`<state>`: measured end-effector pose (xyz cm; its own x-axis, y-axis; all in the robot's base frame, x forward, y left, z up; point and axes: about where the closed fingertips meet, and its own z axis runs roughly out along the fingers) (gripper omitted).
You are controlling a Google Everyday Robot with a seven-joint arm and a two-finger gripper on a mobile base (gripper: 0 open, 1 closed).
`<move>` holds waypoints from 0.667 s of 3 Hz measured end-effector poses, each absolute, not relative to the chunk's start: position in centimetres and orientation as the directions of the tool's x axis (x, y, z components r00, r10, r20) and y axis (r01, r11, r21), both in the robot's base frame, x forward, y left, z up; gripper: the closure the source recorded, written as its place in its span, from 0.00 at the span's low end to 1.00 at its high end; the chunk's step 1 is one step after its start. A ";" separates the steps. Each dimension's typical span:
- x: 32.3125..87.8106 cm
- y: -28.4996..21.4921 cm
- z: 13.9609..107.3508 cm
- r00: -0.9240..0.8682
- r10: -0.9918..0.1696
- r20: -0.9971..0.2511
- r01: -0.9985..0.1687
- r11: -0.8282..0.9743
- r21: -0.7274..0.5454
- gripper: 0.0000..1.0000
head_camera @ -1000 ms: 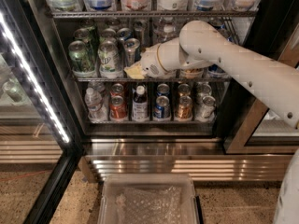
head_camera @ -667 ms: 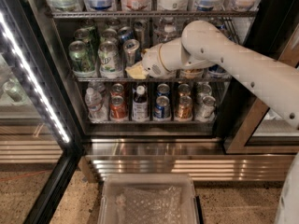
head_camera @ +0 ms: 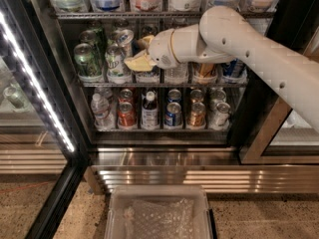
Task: Pick redbull can from middle shelf of fridge
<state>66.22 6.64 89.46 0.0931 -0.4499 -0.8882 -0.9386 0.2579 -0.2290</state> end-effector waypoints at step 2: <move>65.8 4.6 91.1 0.126 -0.381 -0.916 -0.909 0.326 -0.260 1.00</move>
Offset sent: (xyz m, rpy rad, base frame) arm -0.0095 -0.0562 0.0219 0.1426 -0.1023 -0.1125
